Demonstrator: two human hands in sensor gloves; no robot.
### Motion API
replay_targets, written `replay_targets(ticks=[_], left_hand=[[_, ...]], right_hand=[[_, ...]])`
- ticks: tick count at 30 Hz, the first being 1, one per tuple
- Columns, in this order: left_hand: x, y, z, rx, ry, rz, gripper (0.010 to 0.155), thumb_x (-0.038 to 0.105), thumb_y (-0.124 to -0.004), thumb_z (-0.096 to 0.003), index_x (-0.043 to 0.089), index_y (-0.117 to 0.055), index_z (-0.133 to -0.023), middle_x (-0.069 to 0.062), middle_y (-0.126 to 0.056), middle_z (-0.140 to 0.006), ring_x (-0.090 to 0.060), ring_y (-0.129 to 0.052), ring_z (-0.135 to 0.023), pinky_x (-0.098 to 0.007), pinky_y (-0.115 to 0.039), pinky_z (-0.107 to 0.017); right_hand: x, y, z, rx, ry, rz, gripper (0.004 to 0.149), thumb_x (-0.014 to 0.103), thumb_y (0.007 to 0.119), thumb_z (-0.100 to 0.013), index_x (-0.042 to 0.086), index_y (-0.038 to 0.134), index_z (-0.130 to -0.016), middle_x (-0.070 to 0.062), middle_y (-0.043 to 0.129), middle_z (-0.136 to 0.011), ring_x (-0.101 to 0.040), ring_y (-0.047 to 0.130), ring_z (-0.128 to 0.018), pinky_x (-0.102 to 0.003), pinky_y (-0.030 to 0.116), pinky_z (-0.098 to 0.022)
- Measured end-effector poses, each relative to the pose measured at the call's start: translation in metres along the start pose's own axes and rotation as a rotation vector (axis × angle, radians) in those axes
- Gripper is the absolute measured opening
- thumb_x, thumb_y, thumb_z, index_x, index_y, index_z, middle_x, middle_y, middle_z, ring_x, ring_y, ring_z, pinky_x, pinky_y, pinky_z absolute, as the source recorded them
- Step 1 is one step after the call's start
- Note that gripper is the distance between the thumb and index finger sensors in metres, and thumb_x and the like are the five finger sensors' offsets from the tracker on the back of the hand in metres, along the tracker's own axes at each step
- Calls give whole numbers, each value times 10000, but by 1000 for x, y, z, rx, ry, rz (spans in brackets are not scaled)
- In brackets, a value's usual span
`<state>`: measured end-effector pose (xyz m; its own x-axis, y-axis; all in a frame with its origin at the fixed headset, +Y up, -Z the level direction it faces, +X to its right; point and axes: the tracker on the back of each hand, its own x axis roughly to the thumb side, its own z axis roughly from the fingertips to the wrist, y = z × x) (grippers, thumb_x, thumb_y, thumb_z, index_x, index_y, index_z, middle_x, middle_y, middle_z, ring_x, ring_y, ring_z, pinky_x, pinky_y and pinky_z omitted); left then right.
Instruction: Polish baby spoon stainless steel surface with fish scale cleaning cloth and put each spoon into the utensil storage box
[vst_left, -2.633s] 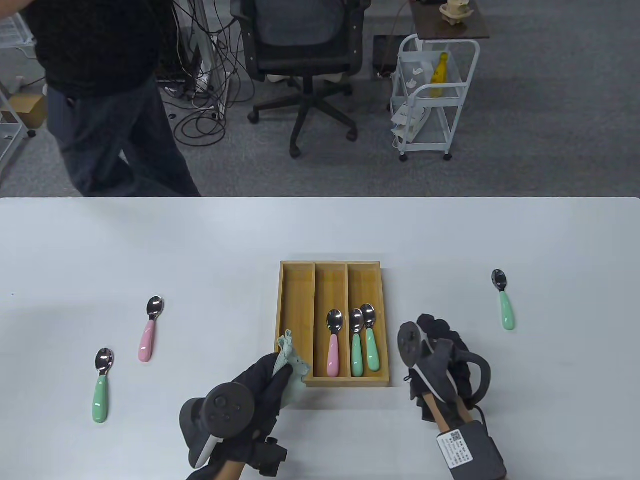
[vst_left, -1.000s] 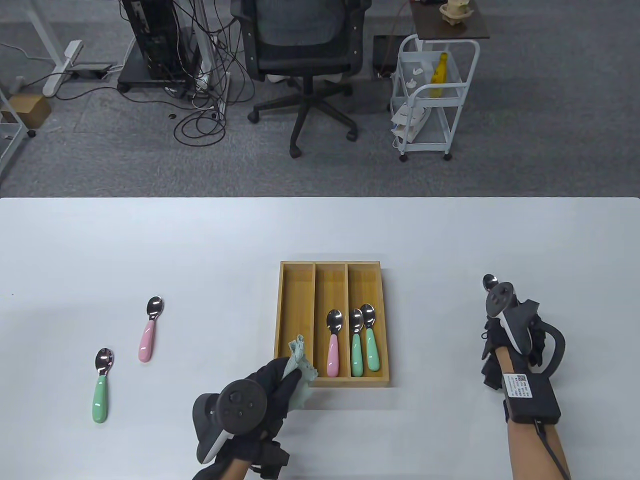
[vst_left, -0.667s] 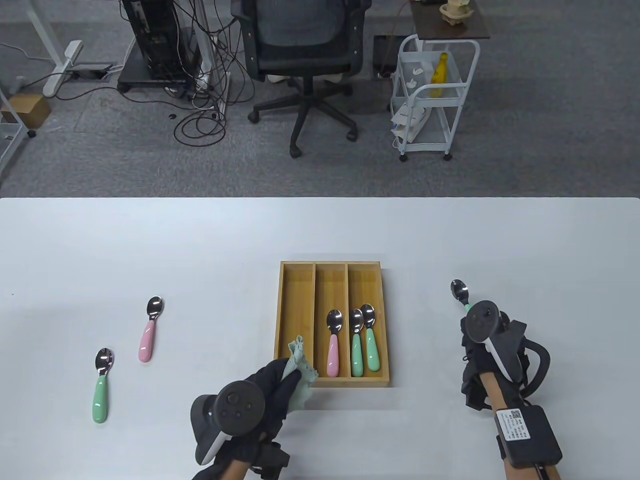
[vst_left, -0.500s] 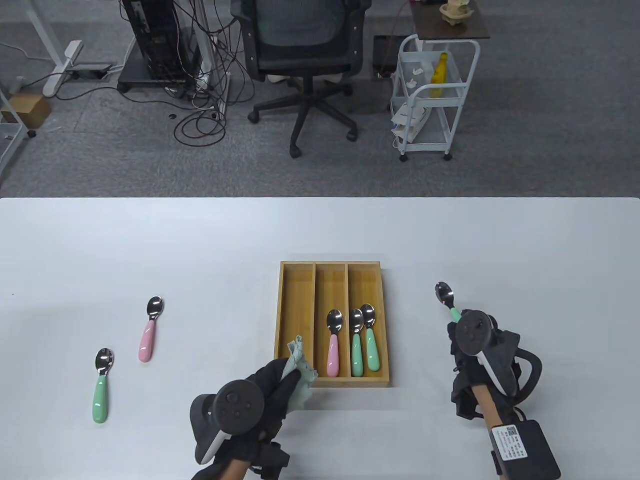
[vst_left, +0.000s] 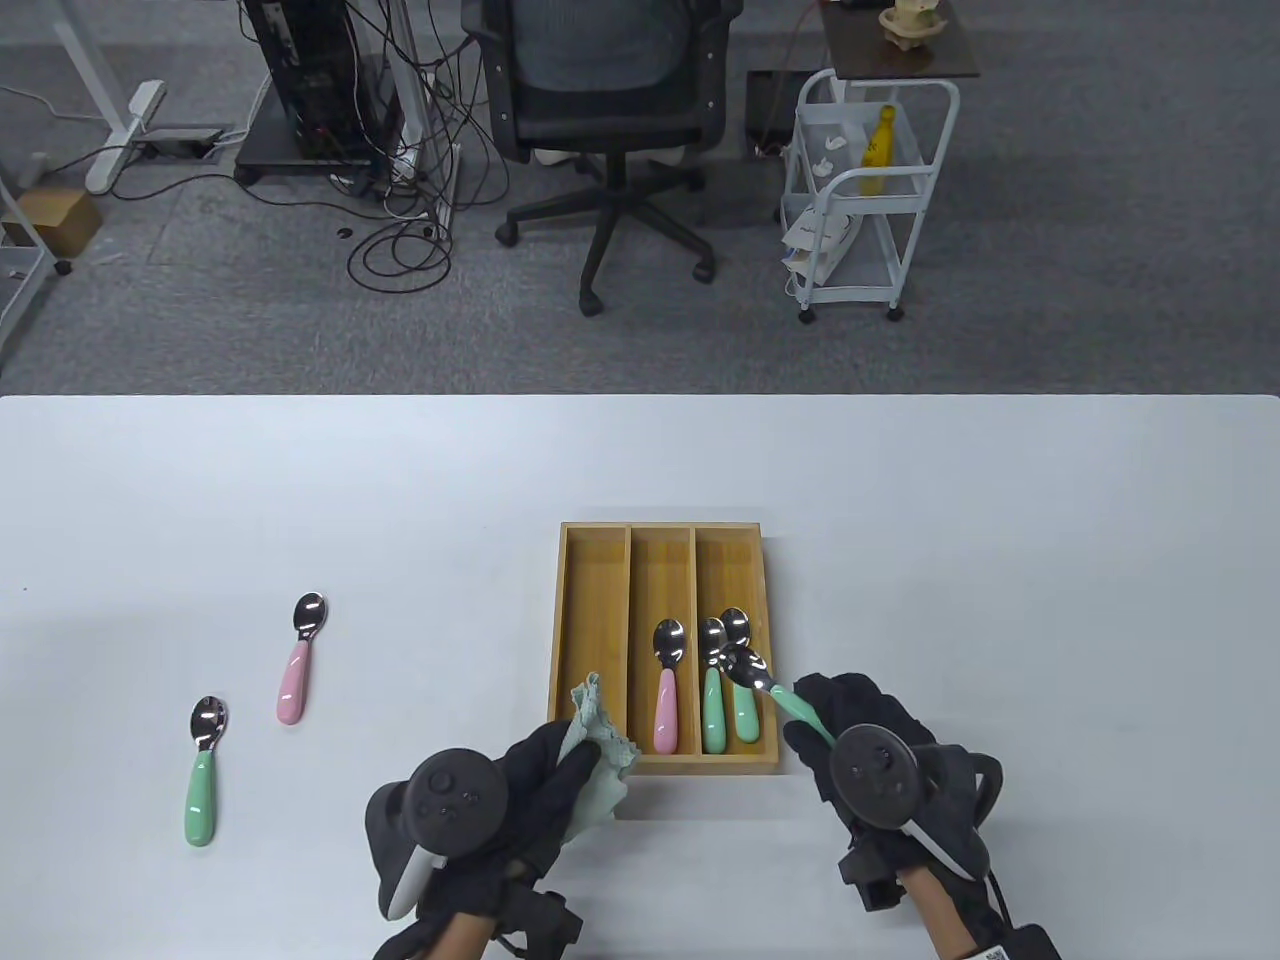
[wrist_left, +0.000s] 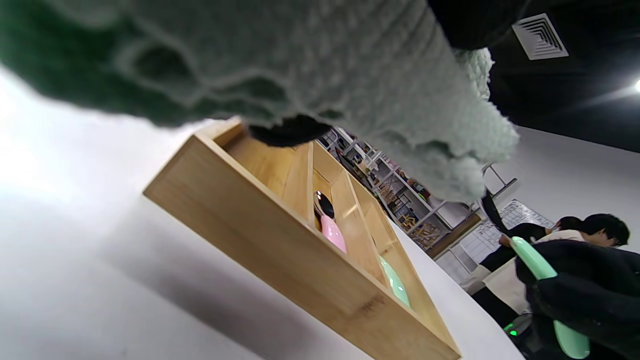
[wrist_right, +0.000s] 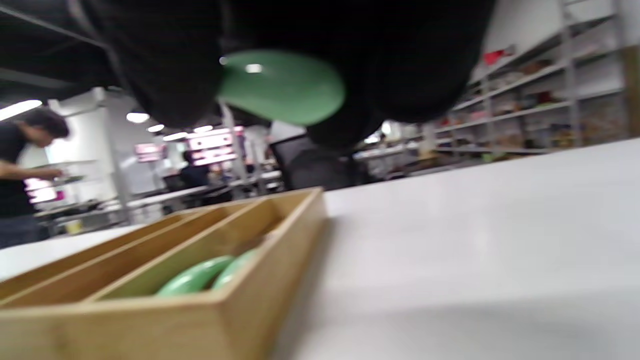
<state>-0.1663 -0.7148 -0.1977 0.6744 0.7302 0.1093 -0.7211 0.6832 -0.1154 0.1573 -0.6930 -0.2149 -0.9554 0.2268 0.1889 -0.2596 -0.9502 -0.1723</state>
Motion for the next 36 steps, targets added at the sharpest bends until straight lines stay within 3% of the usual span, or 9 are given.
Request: replay_targets(ticks=[10, 25, 30, 36], left_hand=[[0, -3, 2, -44, -34, 102, 518, 522, -587, -591, 243, -721, -1007, 8, -972, -763, -230, -1020, -663, -468, -869, -576], [3, -12, 0, -114, -42, 81, 539, 527, -583, -593, 235, -702, -1030, -18, -965, -823, -251, -1015, -696, -480, -861, -590], [6, -17, -1, -150, -50, 57, 517, 490, -646, -592, 212, -715, -1023, -23, -976, -802, -242, -1024, -682, -475, -868, -581], [10, -23, -4, -216, -76, 12, 479, 434, -721, -569, 174, -771, -968, -20, -1012, -666, -203, -1052, -578, -450, -901, -525]], right_hand=[[34, -1, 20, -14, -198, -31, 507, 455, 857, -486, 231, 783, -935, -12, 852, -903, -232, 964, -710, -406, 856, -491], [71, 1, 37, -42, -323, 18, 503, 453, 846, -491, 244, 769, -943, -1, 841, -915, -223, 952, -728, -403, 851, -505], [76, 2, 38, -43, -342, 35, 498, 441, 833, -493, 248, 765, -947, 4, 831, -929, -222, 945, -745, -399, 851, -516], [79, 4, 38, -56, -377, 129, 494, 415, 826, -488, 284, 745, -958, 35, 803, -969, -225, 914, -825, -399, 850, -545]])
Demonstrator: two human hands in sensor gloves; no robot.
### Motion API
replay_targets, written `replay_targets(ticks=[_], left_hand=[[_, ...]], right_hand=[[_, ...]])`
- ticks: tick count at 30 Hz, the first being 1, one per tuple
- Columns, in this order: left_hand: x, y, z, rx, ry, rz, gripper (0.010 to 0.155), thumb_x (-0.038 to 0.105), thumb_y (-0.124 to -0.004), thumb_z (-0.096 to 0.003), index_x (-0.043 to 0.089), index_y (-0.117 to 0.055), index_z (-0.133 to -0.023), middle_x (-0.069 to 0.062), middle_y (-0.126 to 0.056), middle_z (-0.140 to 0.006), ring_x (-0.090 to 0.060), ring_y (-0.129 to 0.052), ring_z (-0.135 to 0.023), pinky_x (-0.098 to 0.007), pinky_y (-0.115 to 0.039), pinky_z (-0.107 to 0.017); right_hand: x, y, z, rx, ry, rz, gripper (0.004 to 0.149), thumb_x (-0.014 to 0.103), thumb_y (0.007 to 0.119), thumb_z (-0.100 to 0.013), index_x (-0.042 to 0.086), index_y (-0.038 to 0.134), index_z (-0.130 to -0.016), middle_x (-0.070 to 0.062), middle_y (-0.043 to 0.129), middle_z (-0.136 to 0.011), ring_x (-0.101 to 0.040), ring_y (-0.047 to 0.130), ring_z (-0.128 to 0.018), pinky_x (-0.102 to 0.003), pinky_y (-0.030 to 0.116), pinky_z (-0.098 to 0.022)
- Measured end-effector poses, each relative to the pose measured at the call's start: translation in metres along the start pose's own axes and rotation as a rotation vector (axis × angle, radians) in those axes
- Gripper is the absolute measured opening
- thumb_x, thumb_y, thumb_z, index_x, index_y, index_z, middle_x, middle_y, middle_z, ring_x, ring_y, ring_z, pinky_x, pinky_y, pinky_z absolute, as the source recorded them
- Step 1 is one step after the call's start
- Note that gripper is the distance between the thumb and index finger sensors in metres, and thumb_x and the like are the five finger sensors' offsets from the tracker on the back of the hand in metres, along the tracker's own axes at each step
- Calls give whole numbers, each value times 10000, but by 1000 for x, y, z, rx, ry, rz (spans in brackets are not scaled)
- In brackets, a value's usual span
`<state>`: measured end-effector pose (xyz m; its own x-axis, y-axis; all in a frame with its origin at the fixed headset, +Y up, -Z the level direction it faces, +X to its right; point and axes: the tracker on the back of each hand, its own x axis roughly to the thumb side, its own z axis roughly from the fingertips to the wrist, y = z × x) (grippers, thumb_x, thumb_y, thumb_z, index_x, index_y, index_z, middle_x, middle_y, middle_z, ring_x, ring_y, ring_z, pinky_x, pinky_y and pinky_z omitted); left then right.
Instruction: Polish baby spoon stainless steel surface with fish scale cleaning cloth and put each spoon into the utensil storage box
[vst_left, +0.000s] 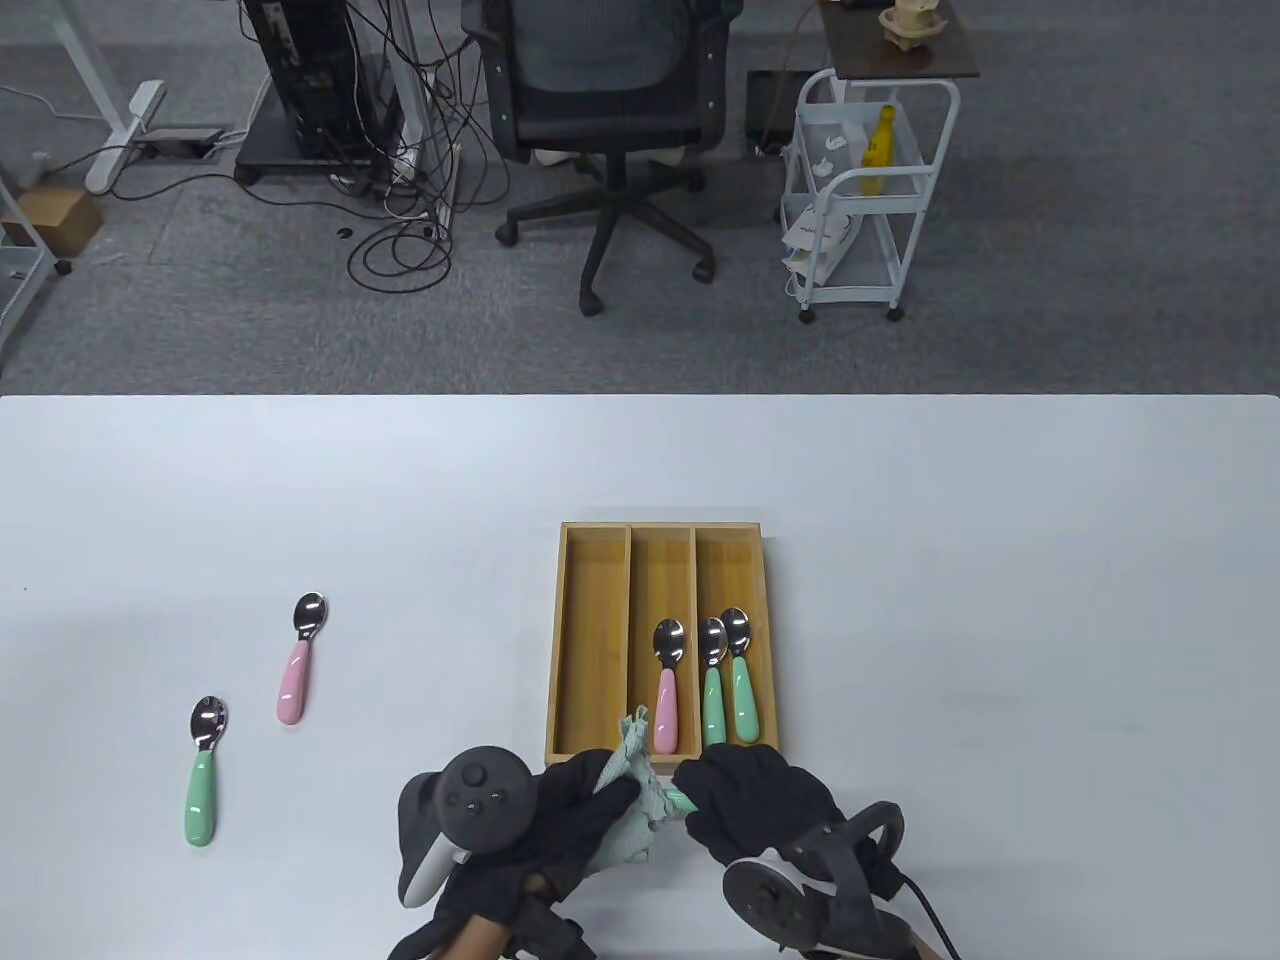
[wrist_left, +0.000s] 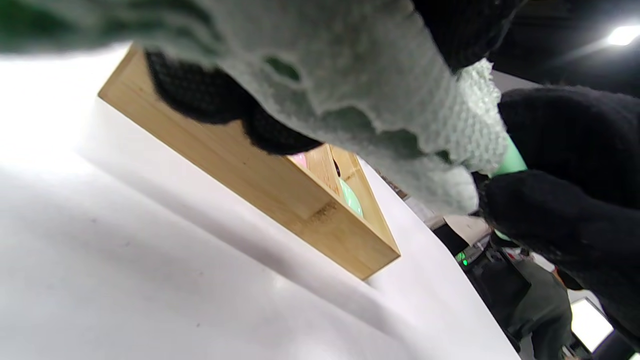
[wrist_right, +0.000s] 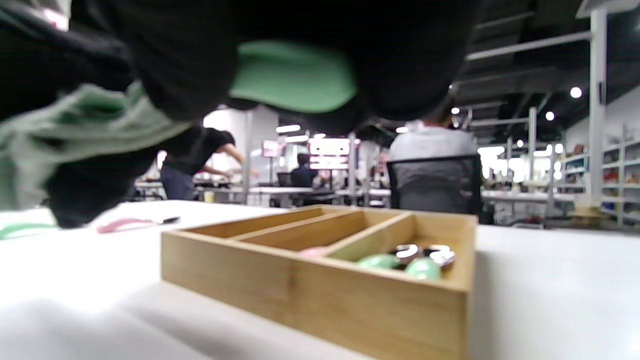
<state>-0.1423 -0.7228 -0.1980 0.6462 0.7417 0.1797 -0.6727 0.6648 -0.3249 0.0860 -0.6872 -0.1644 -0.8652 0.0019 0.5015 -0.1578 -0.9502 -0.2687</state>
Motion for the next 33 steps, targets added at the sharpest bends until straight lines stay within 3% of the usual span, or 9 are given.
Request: replay_targets(ticks=[8, 14, 22, 28, 33], left_hand=[[8, -16, -9, -184, 12, -136, 491, 413, -755, -550, 133, -791, -952, -42, -1016, -633, -218, -1057, -540, -464, -906, -499], [3, 0, -3, 46, 45, -91, 492, 439, -751, -552, 170, -776, -963, 19, -1006, -616, -167, -1049, -544, -433, -908, -511], [-7, 13, 10, 227, 81, 83, 482, 480, -672, -583, 229, -716, -993, 72, -978, -674, -108, -1034, -604, -382, -907, -563], [-11, 11, 8, 199, 108, 155, 481, 467, -670, -591, 199, -720, -986, 37, -977, -674, -139, -1033, -595, -403, -901, -555], [-7, 3, 0, 86, 99, 69, 484, 416, -734, -559, 140, -775, -954, -9, -1013, -608, -185, -1056, -520, -443, -912, -489]], right_hand=[[3, 3, -2, 28, -25, 65, 470, 366, 843, -476, 345, 754, -937, 67, 747, -1031, -227, 830, -962, -426, 803, -690], [-1, 5, -4, 24, 29, -36, 501, 337, 848, -499, 307, 719, -982, 25, 752, -1029, -229, 861, -918, -379, 839, -658], [15, 11, -1, 53, -3, -157, 574, 396, 820, -513, 224, 666, -1038, -18, 766, -1006, -200, 928, -810, -294, 873, -578], [19, 10, -1, 30, -1, -36, 551, 399, 794, -529, 236, 679, -1042, -20, 794, -1001, -246, 971, -730, -354, 871, -510], [9, 9, -4, 32, 22, 51, 506, 342, 820, -516, 325, 707, -1009, 17, 776, -1035, -284, 925, -836, -408, 850, -553]])
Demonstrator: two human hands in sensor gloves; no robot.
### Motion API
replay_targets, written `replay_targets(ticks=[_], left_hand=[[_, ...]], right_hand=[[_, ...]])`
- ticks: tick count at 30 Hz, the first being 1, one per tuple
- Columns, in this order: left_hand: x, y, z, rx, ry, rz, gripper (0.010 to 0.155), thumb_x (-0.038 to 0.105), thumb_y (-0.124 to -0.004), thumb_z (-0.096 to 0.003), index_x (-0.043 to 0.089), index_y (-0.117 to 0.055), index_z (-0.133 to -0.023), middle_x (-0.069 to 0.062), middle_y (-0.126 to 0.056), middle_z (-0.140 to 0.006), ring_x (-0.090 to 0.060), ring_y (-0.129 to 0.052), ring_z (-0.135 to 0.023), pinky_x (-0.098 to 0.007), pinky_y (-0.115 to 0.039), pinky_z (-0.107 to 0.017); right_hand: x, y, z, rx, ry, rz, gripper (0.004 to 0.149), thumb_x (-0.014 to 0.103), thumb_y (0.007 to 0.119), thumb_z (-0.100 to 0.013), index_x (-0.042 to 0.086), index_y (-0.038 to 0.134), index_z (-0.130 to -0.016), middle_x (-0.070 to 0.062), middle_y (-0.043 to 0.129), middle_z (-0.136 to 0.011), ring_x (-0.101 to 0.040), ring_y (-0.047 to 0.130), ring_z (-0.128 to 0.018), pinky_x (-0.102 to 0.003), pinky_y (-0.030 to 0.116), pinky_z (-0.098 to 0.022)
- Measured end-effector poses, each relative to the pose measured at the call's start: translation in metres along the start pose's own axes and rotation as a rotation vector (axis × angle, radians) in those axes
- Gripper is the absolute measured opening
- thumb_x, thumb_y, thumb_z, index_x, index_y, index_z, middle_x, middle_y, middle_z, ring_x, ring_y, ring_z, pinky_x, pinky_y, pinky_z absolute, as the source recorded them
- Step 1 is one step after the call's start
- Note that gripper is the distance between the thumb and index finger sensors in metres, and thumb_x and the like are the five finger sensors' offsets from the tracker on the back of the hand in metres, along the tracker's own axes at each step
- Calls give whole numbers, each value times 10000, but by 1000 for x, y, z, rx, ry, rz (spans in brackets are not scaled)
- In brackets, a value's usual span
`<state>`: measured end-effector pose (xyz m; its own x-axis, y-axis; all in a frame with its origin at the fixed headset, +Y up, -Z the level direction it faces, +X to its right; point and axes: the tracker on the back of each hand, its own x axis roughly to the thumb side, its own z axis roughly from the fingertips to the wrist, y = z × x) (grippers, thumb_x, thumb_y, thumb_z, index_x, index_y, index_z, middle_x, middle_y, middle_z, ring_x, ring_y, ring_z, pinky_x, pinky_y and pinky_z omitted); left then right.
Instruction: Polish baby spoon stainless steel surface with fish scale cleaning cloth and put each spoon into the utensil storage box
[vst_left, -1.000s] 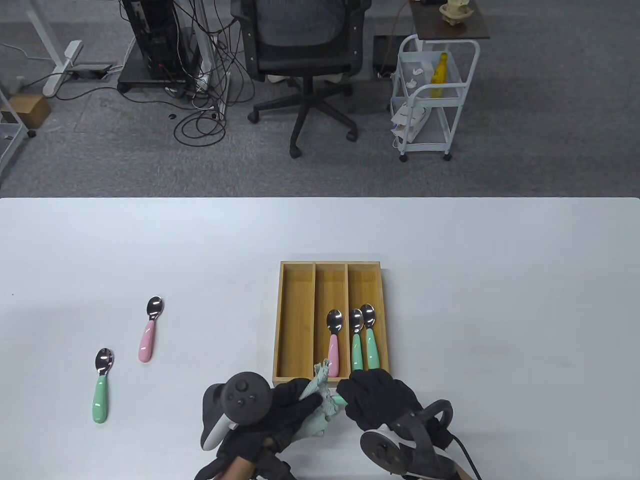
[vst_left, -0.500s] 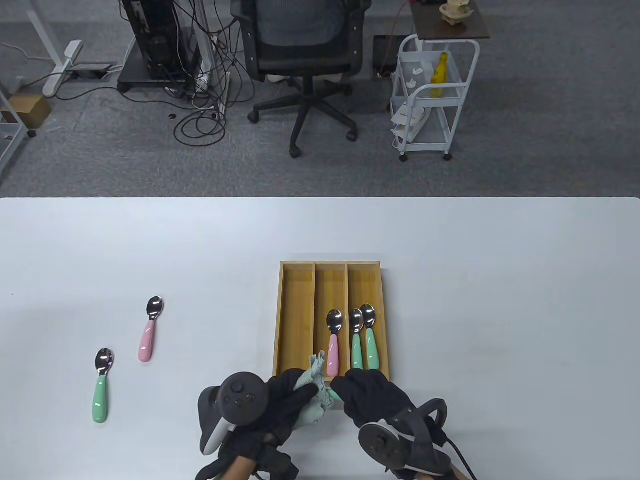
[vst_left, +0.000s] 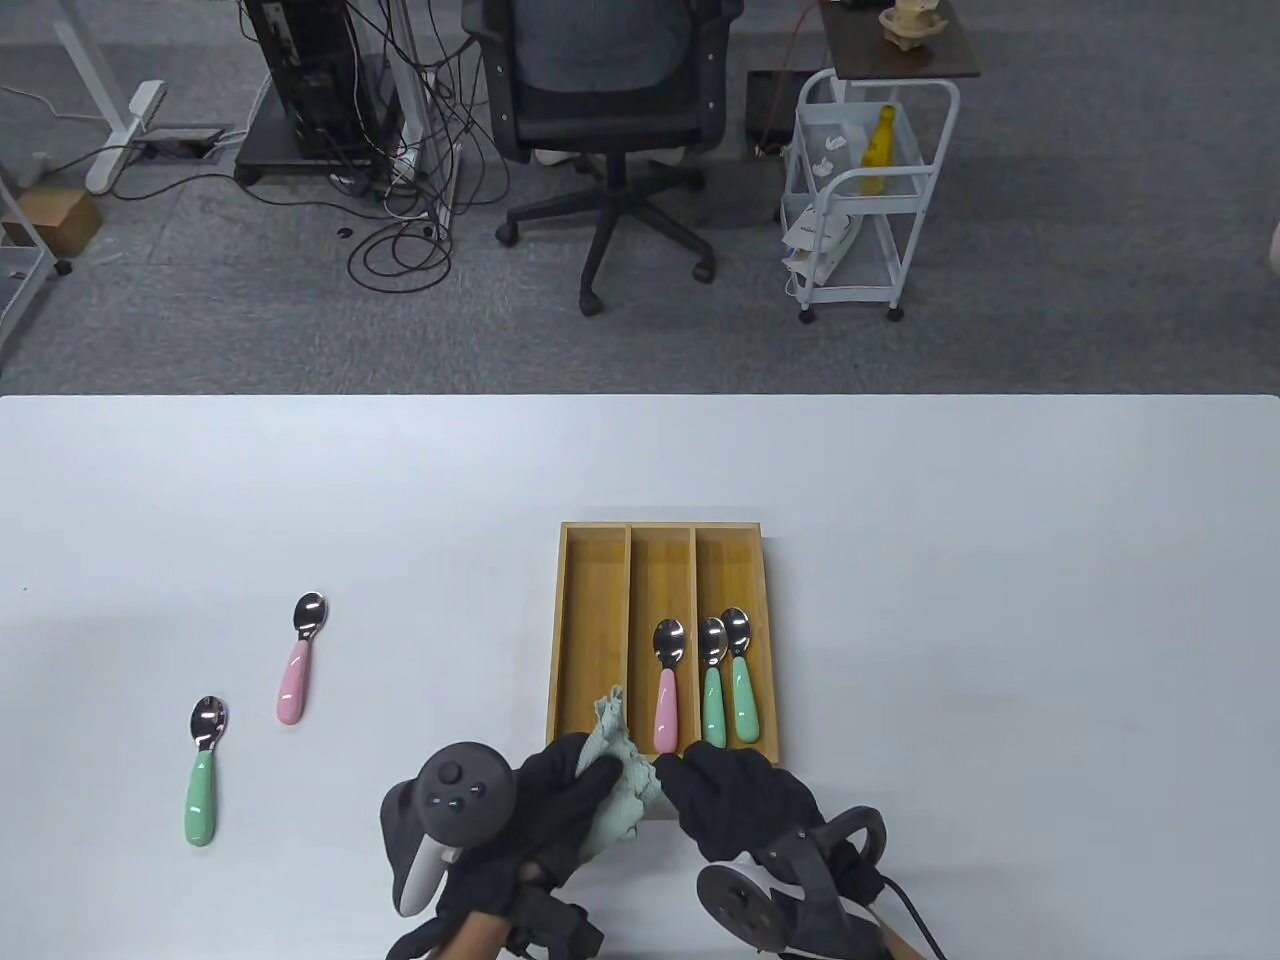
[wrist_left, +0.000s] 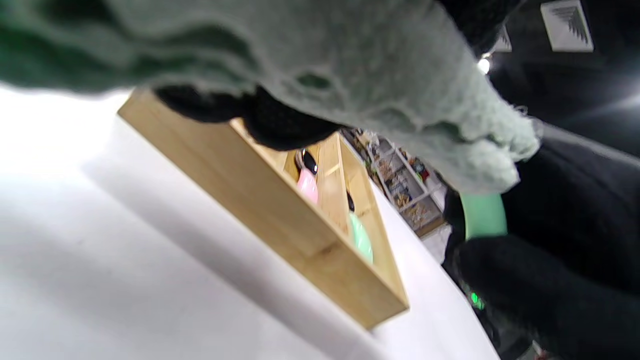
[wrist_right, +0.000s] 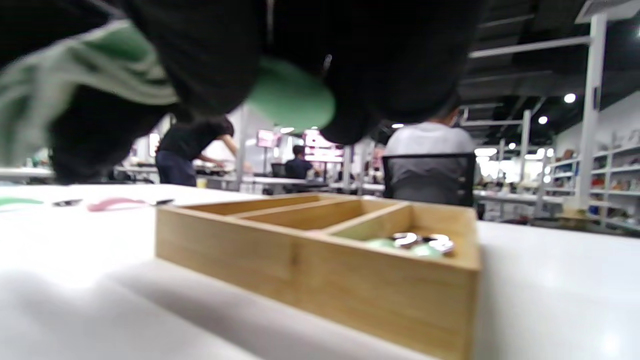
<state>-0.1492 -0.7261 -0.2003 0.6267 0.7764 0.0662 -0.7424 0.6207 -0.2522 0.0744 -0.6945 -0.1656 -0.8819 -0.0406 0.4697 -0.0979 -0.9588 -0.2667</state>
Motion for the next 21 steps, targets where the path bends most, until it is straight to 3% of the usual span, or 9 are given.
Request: replay_targets(ticks=[8, 10, 15, 21], left_hand=[[6, -20, -8, -266, -33, -140, 507, 424, -752, -542, 115, -794, -941, -28, -1014, -601, -211, -1056, -510, -465, -906, -479], [8, -23, -8, -282, -31, -170, 512, 437, -749, -539, 119, -794, -938, -23, -1011, -600, -209, -1054, -510, -462, -906, -481], [9, -15, -4, -136, -30, -155, 511, 452, -746, -537, 139, -798, -938, 13, -1008, -577, -179, -1051, -500, -444, -909, -480], [0, 4, 2, 30, 0, 6, 504, 457, -735, -541, 174, -773, -957, 44, -1004, -590, -147, -1048, -523, -420, -912, -501]], right_hand=[[0, -4, -1, -18, -20, 80, 472, 297, 850, -498, 403, 747, -946, 78, 735, -1067, -283, 820, -971, -416, 813, -638], [1, -4, -1, -22, -30, 98, 473, 292, 853, -496, 405, 747, -943, 90, 724, -1073, -277, 809, -985, -415, 808, -651], [-2, -6, -1, -44, -7, 69, 482, 312, 852, -502, 376, 733, -964, 63, 732, -1064, -285, 827, -952, -417, 807, -637], [1, -4, 0, -28, -15, -29, 523, 371, 842, -501, 312, 710, -1003, 35, 771, -1027, -237, 902, -844, -380, 834, -584]])
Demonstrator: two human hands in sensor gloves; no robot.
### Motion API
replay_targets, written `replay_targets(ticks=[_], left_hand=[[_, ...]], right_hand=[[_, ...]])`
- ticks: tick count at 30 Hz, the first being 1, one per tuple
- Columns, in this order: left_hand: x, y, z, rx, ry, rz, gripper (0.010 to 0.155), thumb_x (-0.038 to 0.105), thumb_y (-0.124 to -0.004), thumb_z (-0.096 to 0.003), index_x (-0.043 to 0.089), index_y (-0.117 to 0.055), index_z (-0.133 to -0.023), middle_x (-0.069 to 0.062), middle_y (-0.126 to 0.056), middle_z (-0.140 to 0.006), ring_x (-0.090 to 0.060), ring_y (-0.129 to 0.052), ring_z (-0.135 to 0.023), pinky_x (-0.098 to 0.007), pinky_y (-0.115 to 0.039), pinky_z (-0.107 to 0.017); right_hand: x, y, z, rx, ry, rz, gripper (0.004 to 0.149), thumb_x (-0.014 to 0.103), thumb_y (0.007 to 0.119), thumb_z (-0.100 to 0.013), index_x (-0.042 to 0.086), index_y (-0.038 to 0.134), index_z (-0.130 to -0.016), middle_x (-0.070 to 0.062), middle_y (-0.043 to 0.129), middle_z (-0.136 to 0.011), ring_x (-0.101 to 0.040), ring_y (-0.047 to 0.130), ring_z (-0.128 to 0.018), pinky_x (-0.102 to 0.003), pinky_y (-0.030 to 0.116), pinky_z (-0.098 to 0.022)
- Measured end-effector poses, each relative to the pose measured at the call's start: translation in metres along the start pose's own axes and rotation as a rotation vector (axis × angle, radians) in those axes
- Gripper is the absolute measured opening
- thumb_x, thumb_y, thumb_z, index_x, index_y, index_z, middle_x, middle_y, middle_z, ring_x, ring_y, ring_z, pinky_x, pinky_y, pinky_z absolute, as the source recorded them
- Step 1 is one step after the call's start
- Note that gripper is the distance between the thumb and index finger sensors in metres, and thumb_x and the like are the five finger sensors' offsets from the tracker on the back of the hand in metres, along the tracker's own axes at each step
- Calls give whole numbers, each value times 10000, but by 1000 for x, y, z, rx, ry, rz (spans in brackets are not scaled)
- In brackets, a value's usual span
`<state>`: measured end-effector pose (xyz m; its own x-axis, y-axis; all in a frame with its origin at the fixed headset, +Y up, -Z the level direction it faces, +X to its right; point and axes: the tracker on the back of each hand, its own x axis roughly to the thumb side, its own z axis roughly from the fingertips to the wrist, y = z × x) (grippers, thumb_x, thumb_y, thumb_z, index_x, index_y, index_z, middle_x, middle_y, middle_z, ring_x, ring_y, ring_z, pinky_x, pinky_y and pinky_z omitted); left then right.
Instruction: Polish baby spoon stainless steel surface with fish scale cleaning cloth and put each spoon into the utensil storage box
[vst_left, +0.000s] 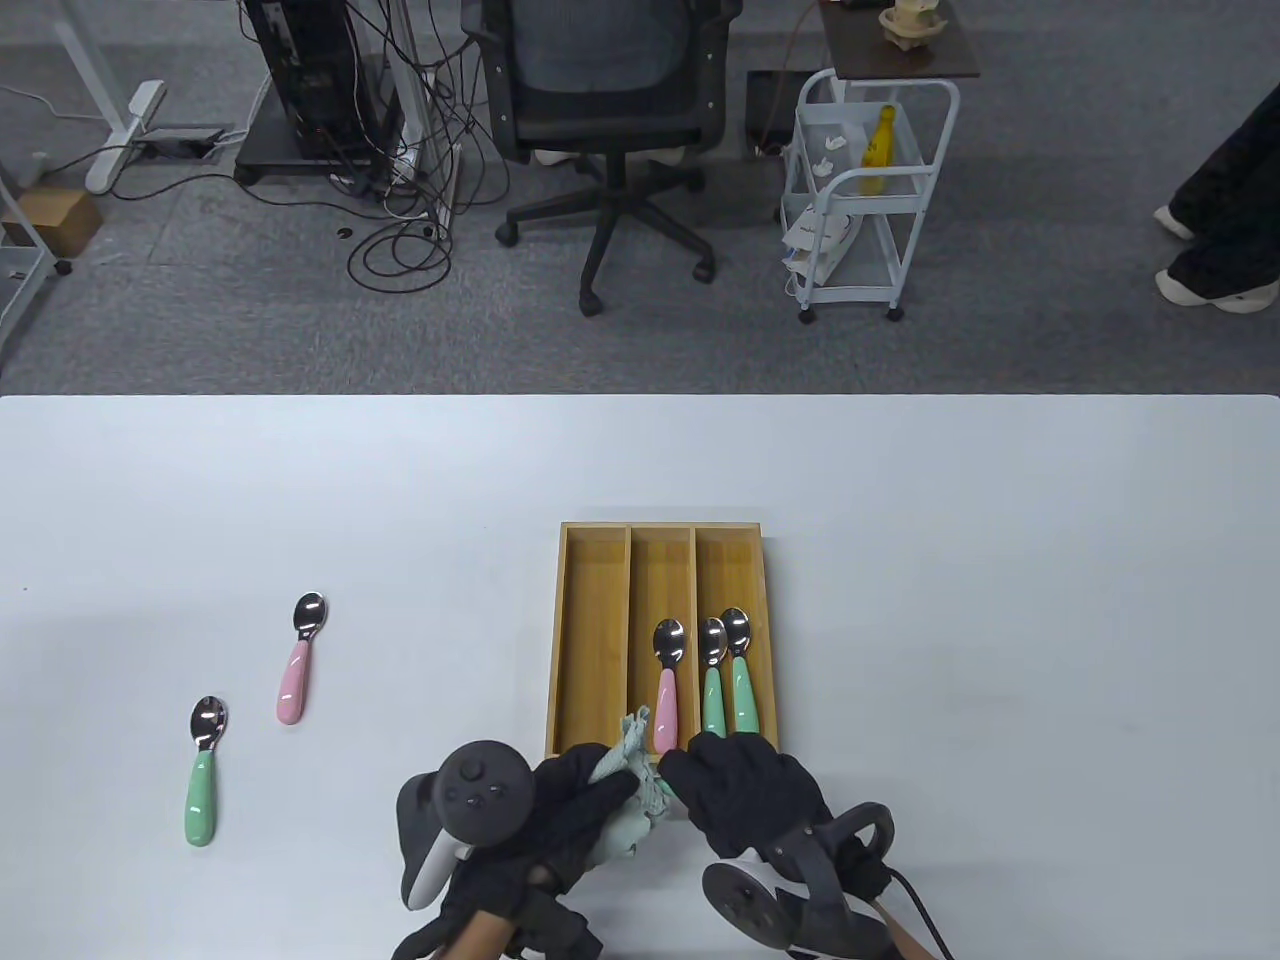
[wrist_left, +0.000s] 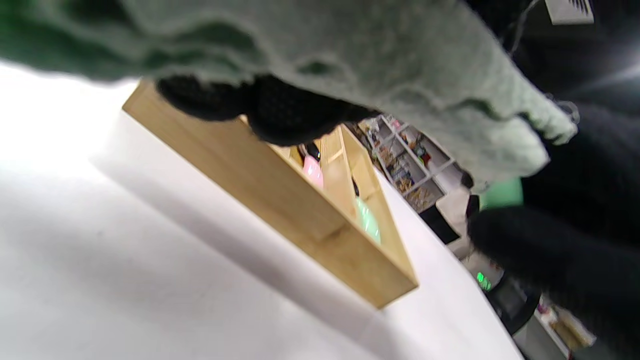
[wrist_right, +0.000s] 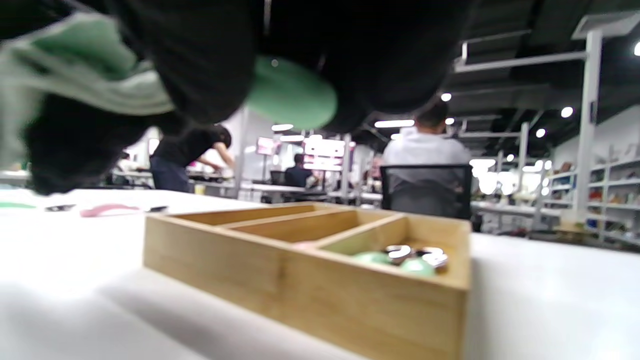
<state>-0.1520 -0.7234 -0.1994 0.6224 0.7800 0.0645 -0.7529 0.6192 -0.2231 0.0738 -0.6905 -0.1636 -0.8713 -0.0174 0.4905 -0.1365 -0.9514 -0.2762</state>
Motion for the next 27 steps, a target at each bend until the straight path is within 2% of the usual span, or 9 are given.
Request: replay_targets(ticks=[6, 9, 17, 21, 27], left_hand=[[-7, 7, 5, 83, 25, 112, 499, 484, -659, -573, 202, -735, -977, 47, -983, -645, -134, -1035, -577, -403, -903, -543], [-7, 6, 6, 101, 28, 131, 495, 479, -643, -577, 200, -733, -975, 38, -980, -648, -141, -1033, -578, -407, -901, -543], [-1, -1, 2, 11, 26, 56, 494, 424, -698, -564, 139, -767, -962, -15, -1002, -610, -203, -1042, -535, -463, -892, -503], [4, -8, 0, -50, 11, -36, 490, 413, -719, -558, 132, -777, -956, -23, -1006, -602, -211, -1045, -526, -471, -894, -494], [9, -21, -3, -190, 9, -154, 492, 409, -722, -558, 125, -782, -956, -32, -1007, -606, -222, -1046, -528, -477, -893, -496]], right_hand=[[8, 2, 2, 45, -13, -158, 580, 421, 827, -498, 240, 692, -1032, 4, 787, -999, -180, 939, -759, -330, 853, -550], [8, 2, 2, 42, -15, -152, 584, 425, 819, -501, 234, 685, -1036, -2, 790, -992, -178, 942, -748, -329, 853, -547], [-3, 1, 0, 24, -2, -13, 519, 368, 837, -500, 310, 721, -1003, 32, 783, -1019, -225, 911, -829, -390, 834, -582], [-7, 1, -1, 16, 9, 34, 497, 341, 846, -500, 350, 731, -984, 54, 765, -1039, -248, 874, -888, -408, 819, -605], [-7, 0, -1, 6, 6, 83, 480, 314, 856, -498, 382, 744, -960, 78, 739, -1061, -267, 816, -957, -419, 800, -637]])
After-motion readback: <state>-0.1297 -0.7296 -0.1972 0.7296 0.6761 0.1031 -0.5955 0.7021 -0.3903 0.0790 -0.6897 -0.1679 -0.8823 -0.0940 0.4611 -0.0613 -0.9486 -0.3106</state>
